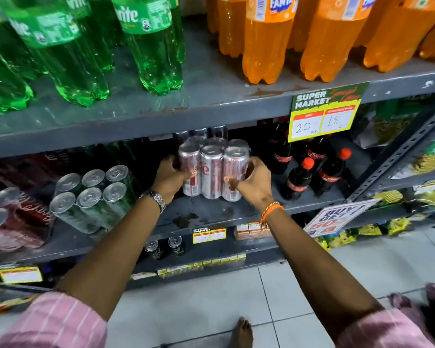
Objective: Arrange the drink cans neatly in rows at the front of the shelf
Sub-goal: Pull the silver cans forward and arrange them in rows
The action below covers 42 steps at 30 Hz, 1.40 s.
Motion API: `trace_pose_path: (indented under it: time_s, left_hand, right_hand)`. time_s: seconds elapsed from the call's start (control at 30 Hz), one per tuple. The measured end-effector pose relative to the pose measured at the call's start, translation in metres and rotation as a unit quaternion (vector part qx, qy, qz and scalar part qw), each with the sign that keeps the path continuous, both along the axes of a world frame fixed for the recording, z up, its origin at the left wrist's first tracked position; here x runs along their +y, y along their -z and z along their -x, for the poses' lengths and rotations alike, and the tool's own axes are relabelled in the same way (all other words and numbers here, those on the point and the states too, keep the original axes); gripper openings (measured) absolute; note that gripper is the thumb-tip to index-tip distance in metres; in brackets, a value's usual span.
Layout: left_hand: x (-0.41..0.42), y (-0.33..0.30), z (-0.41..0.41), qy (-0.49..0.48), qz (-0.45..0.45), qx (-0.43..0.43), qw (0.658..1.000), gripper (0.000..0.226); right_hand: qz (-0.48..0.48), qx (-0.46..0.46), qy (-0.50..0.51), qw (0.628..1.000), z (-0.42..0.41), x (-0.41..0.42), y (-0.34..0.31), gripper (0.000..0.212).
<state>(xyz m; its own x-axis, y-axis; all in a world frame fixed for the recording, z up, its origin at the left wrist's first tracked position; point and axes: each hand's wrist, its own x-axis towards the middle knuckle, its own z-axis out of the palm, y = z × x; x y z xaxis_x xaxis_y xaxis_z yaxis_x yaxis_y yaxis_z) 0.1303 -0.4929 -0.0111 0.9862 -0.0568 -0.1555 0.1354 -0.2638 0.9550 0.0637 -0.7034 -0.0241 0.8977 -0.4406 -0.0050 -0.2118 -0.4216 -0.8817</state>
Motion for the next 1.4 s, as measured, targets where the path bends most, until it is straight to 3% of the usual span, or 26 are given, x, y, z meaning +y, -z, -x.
trace_pose_path:
  time_s: [0.37, 0.43, 0.53, 0.67, 0.8, 0.97, 1.2, 1.3, 1.4]
  left_hand:
    - [0.023, 0.028, 0.027, 0.022, -0.064, -0.033, 0.997, 0.046]
    - [0.023, 0.02, 0.025, 0.042, -0.108, -0.032, 0.993, 0.054]
    - [0.019, -0.002, 0.02, 0.045, -0.083, -0.051, 0.994, 0.073]
    - [0.003, -0.035, -0.005, 0.077, -0.053, -0.083, 0.992, 0.052]
    - [-0.015, -0.049, -0.02, 0.163, -0.129, -0.034, 0.977, 0.041]
    - [-0.008, -0.048, -0.02, 0.172, -0.23, -0.053, 0.956, 0.062]
    - [0.018, -0.025, 0.015, 0.11, -0.146, -0.085, 0.979, 0.044]
    - [0.026, -0.016, 0.032, 0.085, -0.095, -0.065, 0.99, 0.051]
    - [0.027, -0.007, 0.041, 0.041, -0.016, -0.046, 0.998, 0.043]
  right_hand:
    - [0.008, -0.048, 0.02, 0.999, 0.033, 0.022, 0.034, 0.072]
    - [0.001, -0.048, 0.025, 0.999, 0.036, 0.027, 0.03, 0.075]
    - [-0.001, -0.061, 0.047, 0.997, 0.049, 0.04, 0.021, 0.088]
    - [-0.014, -0.097, 0.072, 0.993, 0.082, 0.084, 0.013, 0.093]
    - [-0.078, -0.078, 0.005, 0.994, 0.092, 0.121, 0.006, 0.105]
    - [-0.112, -0.068, -0.005, 0.991, 0.083, 0.116, 0.004, 0.101]
    - [-0.182, -0.073, -0.017, 0.98, 0.048, 0.072, 0.002, 0.087]
    - [-0.204, -0.058, -0.04, 0.976, 0.03, 0.053, -0.001, 0.079]
    - [-0.216, -0.05, -0.019, 0.975, 0.02, 0.042, -0.002, 0.072]
